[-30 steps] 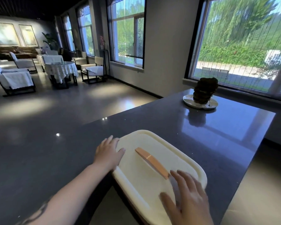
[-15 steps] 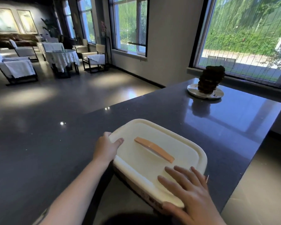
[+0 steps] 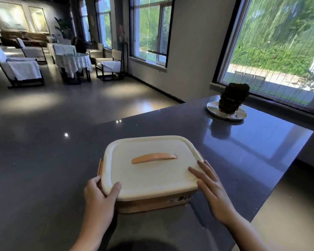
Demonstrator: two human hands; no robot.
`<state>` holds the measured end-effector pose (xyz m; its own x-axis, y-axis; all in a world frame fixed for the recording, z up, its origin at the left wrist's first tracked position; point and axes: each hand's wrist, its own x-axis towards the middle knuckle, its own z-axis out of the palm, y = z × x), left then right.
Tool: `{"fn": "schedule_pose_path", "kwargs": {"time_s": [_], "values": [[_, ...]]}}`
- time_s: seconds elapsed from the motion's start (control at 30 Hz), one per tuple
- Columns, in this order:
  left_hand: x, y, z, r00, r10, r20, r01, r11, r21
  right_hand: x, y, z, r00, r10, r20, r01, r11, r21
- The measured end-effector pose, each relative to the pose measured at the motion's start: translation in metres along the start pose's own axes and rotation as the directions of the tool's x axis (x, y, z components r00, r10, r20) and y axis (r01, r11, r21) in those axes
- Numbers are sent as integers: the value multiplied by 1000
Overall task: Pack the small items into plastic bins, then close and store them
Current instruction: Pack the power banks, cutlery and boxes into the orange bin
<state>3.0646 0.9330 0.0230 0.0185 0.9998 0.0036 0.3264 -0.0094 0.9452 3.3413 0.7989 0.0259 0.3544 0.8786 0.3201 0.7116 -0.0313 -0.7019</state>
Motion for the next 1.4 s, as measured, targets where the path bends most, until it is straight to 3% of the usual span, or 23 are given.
{"fn": "schedule_pose_path", "kwargs": {"time_s": [0.03, 0.1, 0.2, 0.3, 0.4, 0.47, 0.57, 0.63, 0.7, 0.83, 1.0, 1.17, 1.27, 1.4], "values": [[-1, 3, 2, 999, 26, -31, -23, 996, 81, 1, 0, 3, 1000, 14, -22, -15, 999, -44], [-2, 13, 7, 973, 215, -81, -181, 933, 310, 9, -1, 8, 995, 66, -78, -72, 995, -73], [-2, 35, 27, 874, 480, 77, -442, 719, 537, 29, -3, 13, 971, 196, -138, -191, 980, 52], [4, 55, 63, 817, 463, 345, -574, 594, 563, 41, -2, 12, 951, 293, -99, -272, 946, 178], [7, 68, 107, 754, 438, 490, -657, 534, 533, 47, 5, 7, 944, 327, -39, -311, 925, 216], [7, 74, 132, 733, 417, 538, -678, 516, 523, 53, 8, 0, 898, 434, 67, -429, 835, 346], [11, 80, 157, 733, 394, 554, -678, 493, 546, 60, 16, -4, 796, 549, 255, -588, 603, 539], [16, 81, 163, 742, 397, 540, -669, 493, 556, 61, 19, -3, 777, 537, 329, -604, 485, 633], [18, 79, 165, 748, 404, 526, -662, 504, 555, 58, 20, 0, 792, 520, 320, -570, 442, 692], [20, 75, 164, 747, 417, 518, -665, 495, 559, 56, 19, 3, 858, 498, 128, -437, 575, 692], [19, 73, 163, 754, 410, 514, -657, 499, 565, 55, 20, 1, 910, 405, 92, -378, 716, 587], [20, 73, 163, 750, 415, 516, -661, 510, 551, 62, 18, -15, 957, 287, 46, -290, 945, 148], [21, 74, 164, 755, 427, 497, -655, 527, 542, 69, 17, -25, 971, 226, 75, -224, 974, -36], [19, 74, 164, 762, 415, 497, -645, 547, 533, 73, 19, -31, 969, 218, 114, -199, 967, -160]]}}
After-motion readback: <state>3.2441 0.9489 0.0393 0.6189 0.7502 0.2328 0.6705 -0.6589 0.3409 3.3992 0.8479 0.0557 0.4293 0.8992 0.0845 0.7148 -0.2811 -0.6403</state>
